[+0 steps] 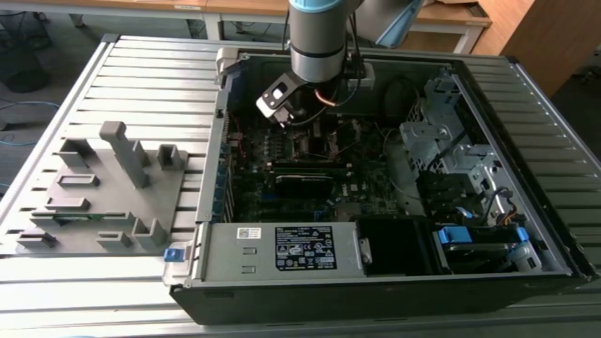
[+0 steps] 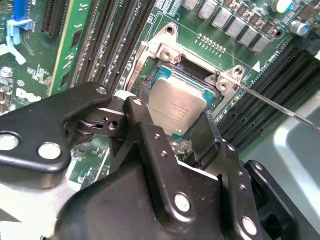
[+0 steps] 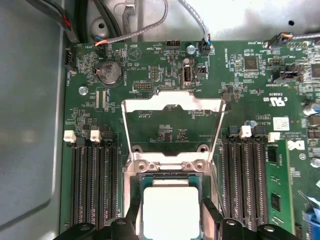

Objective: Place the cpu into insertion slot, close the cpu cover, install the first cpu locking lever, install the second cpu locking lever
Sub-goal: 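Place the cpu into insertion slot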

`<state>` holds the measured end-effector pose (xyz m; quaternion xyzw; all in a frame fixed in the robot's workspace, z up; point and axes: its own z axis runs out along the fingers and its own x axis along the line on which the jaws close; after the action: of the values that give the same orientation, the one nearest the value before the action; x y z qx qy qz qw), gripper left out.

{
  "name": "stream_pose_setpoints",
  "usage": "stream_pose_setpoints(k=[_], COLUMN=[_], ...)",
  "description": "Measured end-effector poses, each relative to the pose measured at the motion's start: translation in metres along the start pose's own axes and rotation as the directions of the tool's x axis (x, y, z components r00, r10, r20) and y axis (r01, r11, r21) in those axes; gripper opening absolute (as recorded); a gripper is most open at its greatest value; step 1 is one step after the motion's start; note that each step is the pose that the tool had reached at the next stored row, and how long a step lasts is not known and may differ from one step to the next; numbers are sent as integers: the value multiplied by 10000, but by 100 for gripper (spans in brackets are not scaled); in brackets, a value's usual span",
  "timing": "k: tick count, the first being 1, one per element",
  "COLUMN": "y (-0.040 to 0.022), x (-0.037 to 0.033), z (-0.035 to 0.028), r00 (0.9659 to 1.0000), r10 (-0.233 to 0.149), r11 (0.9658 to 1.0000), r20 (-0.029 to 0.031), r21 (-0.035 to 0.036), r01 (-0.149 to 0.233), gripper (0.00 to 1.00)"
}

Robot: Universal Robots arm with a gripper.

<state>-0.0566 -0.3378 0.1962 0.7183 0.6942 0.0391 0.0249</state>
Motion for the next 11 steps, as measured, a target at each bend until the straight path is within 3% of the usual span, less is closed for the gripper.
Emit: stream_pose_setpoints(k=[5, 11], y=[8, 8], x=[2, 2], z=[-89, -90], r00=[10000, 10000], r10=[-1, -1], r11=[10000, 10000], r20=[1, 0], r21=[1, 1], r01=[1, 1], gripper=[59, 59])
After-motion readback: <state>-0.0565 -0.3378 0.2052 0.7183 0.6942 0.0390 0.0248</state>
